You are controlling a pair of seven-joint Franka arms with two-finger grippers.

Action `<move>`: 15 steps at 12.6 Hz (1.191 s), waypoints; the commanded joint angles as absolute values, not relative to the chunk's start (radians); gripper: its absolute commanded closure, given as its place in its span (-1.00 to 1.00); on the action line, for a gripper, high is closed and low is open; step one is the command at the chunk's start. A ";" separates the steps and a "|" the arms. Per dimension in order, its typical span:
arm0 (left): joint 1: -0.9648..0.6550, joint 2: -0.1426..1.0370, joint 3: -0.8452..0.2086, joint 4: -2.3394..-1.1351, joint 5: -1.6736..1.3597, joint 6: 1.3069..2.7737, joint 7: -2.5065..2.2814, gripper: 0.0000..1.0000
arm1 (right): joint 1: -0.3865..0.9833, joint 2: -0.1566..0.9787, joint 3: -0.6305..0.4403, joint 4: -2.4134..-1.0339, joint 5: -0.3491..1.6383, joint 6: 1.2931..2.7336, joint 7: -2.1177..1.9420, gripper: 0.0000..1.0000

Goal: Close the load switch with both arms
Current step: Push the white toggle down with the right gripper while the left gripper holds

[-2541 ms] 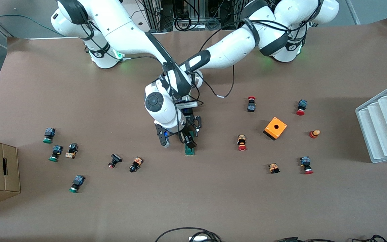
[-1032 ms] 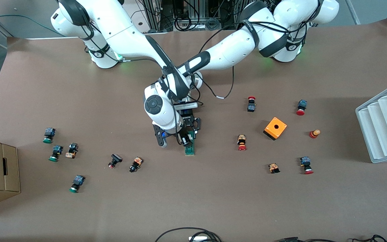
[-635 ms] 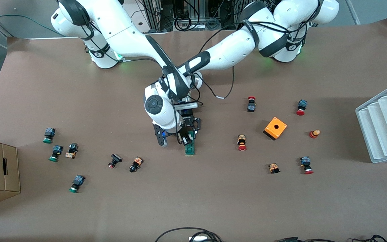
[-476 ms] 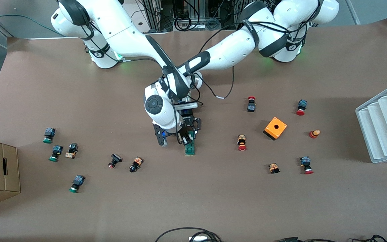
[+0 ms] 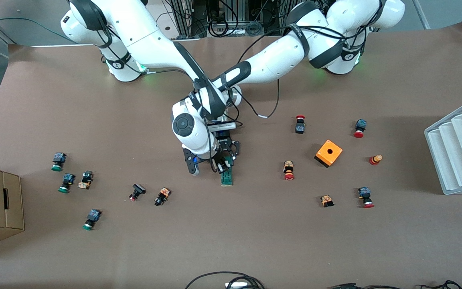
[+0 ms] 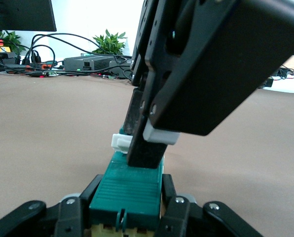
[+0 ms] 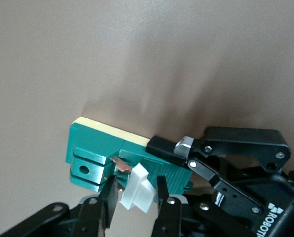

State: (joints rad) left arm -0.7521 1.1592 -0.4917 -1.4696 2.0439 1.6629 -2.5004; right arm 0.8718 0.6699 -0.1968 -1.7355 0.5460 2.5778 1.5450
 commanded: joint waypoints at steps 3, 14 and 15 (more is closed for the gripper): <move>-0.764 1.184 -0.495 -1.437 2.052 1.649 -2.505 -0.05 | 0.845 0.680 -0.187 -1.692 0.571 2.608 1.546 0.25; -0.764 1.186 -0.495 -1.439 2.052 1.649 -2.503 -0.05 | 0.827 0.699 -0.176 -1.649 0.571 2.606 1.568 0.30; -0.764 1.186 -0.495 -1.439 2.052 1.651 -2.505 -0.05 | 0.827 0.699 -0.176 -1.648 0.571 2.606 1.568 0.31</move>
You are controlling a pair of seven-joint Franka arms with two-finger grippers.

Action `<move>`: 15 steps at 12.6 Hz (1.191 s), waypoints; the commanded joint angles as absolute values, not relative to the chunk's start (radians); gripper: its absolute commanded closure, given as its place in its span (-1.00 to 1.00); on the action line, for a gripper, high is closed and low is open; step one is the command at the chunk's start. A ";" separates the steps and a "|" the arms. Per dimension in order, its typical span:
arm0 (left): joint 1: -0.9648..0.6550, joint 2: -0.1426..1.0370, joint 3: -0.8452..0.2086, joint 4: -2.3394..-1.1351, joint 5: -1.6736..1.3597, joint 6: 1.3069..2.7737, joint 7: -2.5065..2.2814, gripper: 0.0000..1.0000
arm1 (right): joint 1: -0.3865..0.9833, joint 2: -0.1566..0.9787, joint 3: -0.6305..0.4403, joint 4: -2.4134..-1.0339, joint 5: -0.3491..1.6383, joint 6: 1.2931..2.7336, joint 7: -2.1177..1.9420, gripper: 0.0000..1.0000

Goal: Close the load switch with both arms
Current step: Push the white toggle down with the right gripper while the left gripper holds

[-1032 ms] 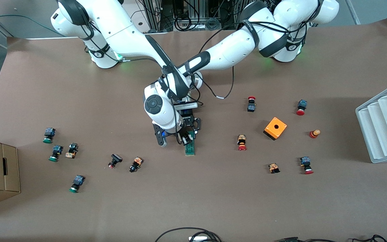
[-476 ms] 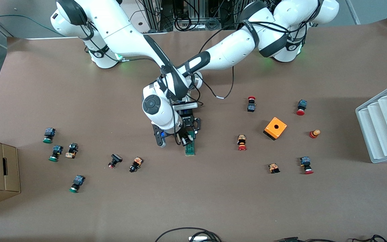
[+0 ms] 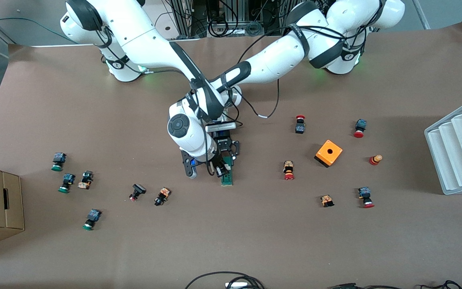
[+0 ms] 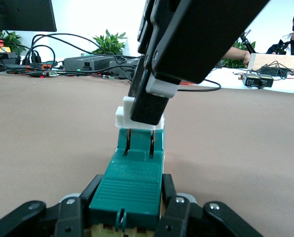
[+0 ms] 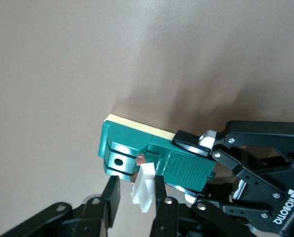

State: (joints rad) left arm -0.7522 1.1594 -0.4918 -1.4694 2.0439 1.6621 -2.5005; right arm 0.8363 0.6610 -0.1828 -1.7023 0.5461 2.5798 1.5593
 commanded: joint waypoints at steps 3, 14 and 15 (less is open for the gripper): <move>-0.764 1.186 -0.495 -1.439 2.052 1.649 -2.503 -0.05 | 0.819 0.713 -0.176 -1.628 0.571 2.606 1.572 0.37; -0.764 1.186 -0.495 -1.442 2.052 1.649 -2.502 -0.08 | 0.805 0.727 -0.163 -1.594 0.569 2.602 1.594 0.43; -0.764 1.186 -0.495 -1.440 2.052 1.649 -2.502 -0.09 | 0.805 0.727 -0.163 -1.594 0.569 2.602 1.594 0.44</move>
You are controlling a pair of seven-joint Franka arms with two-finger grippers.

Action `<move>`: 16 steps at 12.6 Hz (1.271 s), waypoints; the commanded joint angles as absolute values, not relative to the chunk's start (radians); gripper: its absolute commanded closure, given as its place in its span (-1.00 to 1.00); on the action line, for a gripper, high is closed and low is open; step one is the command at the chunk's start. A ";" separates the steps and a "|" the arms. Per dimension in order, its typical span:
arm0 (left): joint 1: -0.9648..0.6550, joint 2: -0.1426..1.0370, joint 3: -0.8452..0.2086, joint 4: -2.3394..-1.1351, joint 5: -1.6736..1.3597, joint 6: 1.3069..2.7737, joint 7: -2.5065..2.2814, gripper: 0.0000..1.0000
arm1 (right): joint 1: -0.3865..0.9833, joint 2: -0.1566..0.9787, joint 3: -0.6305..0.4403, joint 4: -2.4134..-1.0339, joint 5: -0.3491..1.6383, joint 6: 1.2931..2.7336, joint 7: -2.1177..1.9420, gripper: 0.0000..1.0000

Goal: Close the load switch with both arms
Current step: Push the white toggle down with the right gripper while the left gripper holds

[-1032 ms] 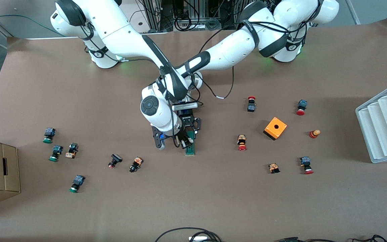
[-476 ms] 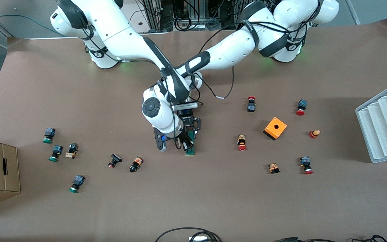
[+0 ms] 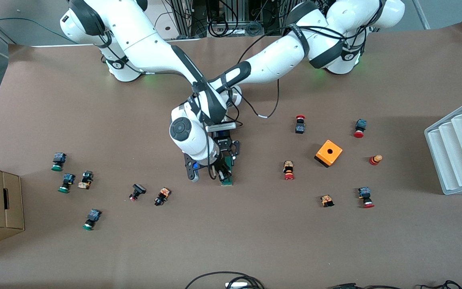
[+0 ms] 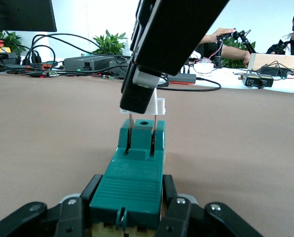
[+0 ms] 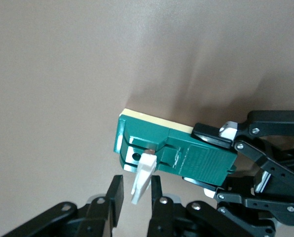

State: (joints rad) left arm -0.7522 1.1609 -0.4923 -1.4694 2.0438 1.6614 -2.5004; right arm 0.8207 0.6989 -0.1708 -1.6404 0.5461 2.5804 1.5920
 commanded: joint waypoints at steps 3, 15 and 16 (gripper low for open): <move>-0.764 1.186 -0.495 -1.440 2.052 1.651 -2.500 -0.09 | 0.792 0.729 -0.161 -1.588 0.569 2.602 1.592 0.46; -0.764 1.187 -0.495 -1.440 2.052 1.651 -2.499 -0.09 | 0.773 0.779 -0.146 -1.537 0.568 2.606 1.595 0.49; -0.764 1.187 -0.495 -1.440 2.052 1.651 -2.499 -0.09 | 0.772 0.781 -0.146 -1.531 0.568 2.606 1.595 0.49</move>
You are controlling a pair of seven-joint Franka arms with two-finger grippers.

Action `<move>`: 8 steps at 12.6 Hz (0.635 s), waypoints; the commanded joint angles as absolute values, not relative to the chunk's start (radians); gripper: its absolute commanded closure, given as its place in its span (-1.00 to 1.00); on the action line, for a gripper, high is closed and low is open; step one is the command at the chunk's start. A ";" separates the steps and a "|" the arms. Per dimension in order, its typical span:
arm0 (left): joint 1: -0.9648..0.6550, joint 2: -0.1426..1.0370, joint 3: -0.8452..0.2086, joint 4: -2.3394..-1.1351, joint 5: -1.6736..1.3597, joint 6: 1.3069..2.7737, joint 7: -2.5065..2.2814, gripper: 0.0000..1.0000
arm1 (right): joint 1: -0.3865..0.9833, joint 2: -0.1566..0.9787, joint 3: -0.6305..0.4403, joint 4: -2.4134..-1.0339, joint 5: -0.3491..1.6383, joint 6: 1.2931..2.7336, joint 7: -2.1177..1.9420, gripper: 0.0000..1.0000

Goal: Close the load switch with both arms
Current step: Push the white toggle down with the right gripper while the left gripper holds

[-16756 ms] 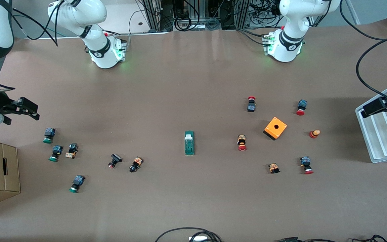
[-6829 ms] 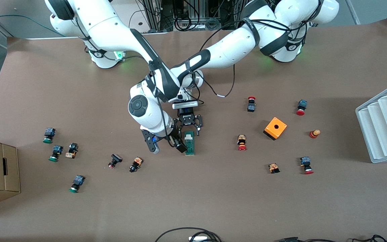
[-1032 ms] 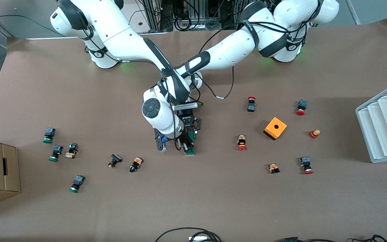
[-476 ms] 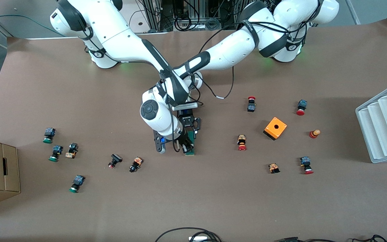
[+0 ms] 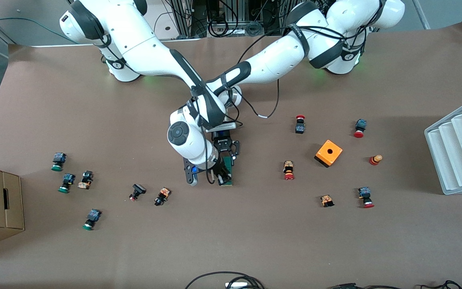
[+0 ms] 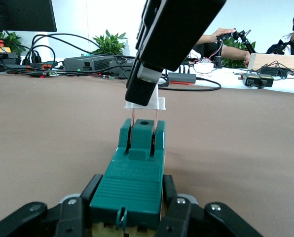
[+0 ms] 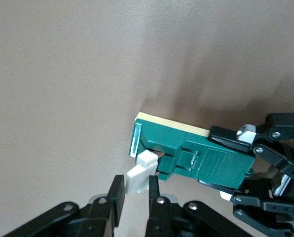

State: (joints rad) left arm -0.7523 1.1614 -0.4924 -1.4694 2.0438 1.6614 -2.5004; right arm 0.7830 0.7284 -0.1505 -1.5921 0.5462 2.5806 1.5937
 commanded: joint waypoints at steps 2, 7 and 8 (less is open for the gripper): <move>-0.764 1.189 -0.495 -1.440 2.052 1.651 -2.499 -0.09 | 0.772 0.790 -0.146 -1.526 0.566 2.608 1.594 0.49; -0.764 1.192 -0.495 -1.440 2.052 1.651 -2.500 -0.09 | 0.765 0.816 -0.146 -1.506 0.566 2.609 1.592 0.49; -0.764 1.192 -0.495 -1.440 2.052 1.651 -2.500 -0.09 | 0.765 0.824 -0.146 -1.505 0.566 2.611 1.588 0.49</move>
